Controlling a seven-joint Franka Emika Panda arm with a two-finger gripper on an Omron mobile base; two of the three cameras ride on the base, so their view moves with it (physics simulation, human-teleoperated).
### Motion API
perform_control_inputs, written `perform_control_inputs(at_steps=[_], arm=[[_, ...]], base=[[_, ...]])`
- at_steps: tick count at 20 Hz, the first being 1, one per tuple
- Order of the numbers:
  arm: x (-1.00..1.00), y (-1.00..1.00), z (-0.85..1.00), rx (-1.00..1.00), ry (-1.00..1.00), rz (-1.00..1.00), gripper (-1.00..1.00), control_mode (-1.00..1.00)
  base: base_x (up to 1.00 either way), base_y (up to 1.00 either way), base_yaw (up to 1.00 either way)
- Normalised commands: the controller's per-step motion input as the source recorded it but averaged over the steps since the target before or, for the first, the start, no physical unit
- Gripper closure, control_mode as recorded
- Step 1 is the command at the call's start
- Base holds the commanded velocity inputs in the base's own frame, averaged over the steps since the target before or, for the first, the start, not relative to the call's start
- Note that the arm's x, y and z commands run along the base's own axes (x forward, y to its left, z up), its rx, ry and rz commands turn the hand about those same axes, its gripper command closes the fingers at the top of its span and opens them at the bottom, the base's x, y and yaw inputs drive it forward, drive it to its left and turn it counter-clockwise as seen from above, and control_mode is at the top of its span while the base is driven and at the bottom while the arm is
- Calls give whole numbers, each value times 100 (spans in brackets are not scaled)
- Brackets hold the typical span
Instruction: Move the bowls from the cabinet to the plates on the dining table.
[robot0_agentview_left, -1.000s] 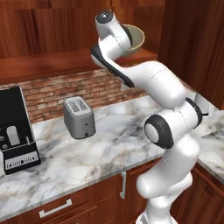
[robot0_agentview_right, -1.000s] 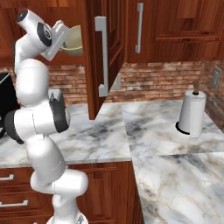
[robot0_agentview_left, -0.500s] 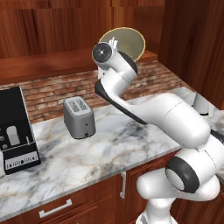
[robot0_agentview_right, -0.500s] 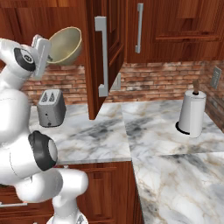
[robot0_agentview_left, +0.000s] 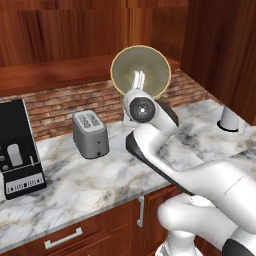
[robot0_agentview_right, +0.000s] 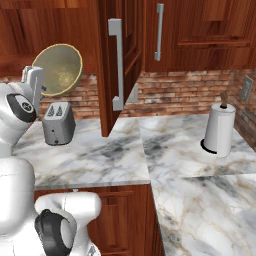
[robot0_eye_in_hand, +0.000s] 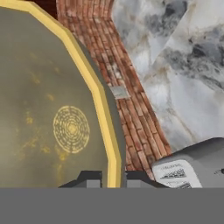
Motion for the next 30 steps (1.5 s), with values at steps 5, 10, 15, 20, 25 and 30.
perform_control_inputs(at_steps=[5,10,15,20,25,30], arm=[[-92,0,0,1,0,17,100,-100],[-68,0,0,3,0,14,100,-100],[-49,0,-1,0,2,10,100,-100],[-26,0,-26,-4,8,6,100,-100],[-1,0,-28,-8,18,0,100,-100],[2,0,-15,-13,23,0,100,-100]], base=[[0,0,0],[0,0,0],[0,0,0],[0,0,0],[0,0,0],[0,0,0]])
